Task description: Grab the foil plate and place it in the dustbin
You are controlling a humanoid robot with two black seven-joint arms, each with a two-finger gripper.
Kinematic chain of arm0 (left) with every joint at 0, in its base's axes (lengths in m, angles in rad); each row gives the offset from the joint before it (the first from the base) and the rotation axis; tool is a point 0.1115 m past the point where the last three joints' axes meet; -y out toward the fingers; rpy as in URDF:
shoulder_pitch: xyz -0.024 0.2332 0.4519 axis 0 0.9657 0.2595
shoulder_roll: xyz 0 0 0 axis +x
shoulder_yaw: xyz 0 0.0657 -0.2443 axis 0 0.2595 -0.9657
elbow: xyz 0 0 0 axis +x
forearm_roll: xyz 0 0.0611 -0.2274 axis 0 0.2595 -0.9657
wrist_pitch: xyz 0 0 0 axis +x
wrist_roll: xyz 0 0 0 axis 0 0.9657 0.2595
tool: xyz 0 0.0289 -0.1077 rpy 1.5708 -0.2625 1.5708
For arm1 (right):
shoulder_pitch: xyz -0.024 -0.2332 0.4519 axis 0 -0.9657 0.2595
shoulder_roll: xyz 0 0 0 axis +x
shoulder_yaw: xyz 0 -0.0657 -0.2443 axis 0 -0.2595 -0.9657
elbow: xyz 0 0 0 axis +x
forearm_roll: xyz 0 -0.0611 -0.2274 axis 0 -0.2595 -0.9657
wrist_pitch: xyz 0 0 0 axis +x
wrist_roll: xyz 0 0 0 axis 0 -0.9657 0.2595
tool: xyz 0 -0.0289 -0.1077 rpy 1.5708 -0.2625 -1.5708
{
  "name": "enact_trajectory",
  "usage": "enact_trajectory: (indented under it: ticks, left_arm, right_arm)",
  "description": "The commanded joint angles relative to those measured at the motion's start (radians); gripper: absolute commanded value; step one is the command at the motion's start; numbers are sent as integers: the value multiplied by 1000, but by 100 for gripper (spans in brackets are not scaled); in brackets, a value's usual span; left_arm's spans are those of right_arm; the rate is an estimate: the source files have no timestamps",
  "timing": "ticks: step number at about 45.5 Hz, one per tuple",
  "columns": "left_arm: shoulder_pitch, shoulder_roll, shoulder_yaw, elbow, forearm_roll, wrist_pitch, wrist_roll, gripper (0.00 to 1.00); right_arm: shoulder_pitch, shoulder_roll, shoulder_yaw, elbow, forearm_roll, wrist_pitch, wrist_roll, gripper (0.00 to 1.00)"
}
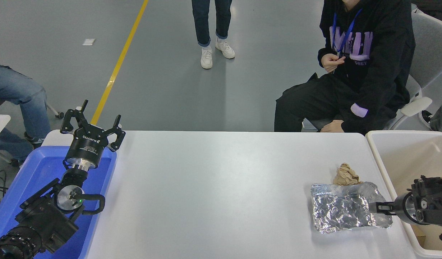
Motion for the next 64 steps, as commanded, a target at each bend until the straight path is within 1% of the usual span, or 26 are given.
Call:
enact_trajectory:
  ticks: [1, 4, 5, 7, 8, 18, 28, 34, 39, 48, 57, 61, 64]
  left_arm:
    - [0, 0, 0, 0, 0, -1, 0, 98]
    - [0, 0, 0, 0, 0, 0, 1, 98]
    - [0, 0, 0, 0, 0, 0, 0, 98]
    - [0, 0, 0, 0, 0, 0, 0, 98]
    - [0, 0, 0, 0, 0, 0, 1, 98]
    - [-2, -1, 0, 0, 0, -1, 0, 98]
    - [0, 0, 1, 0, 0, 0, 1, 98]
    - [-2, 0, 1, 0, 0, -1, 1, 98]
    - [0, -1, 1, 0, 0, 0, 1, 98]
    - [0, 0, 1, 0, 2, -3, 1, 98]
    - [0, 0, 1, 0, 2, -3, 1, 98]
    - [0, 0, 1, 0, 2, -3, 1, 98]
    - [0, 0, 1, 0, 2, -3, 1, 98]
  right_arm:
    - [-16, 3, 30, -9, 106, -1, 1, 52]
    - [-21, 3, 26, -8, 148, 0, 1, 24]
    - [-23, 3, 26, -8, 157, 2, 1, 16]
    - [-23, 0, 27, -8, 168, 3, 1, 4]
    - [-23, -2, 29, -8, 172, 3, 1, 0]
    - [-21, -5, 33, -8, 182, 3, 2, 0]
    - [-15, -6, 33, -6, 231, 3, 4, 0]
    - [3, -17, 35, 15, 231, 8, 8, 0]
    - [63, -104, 23, 100, 232, 17, 10, 0]
    - [209, -207, -83, 255, 232, 36, 14, 0]
    - [451, -333, -184, 500, 226, 49, 60, 0]
    - [566, -344, -233, 555, 226, 109, 60, 0]
    - [658, -345, -273, 566, 226, 215, 70, 0]
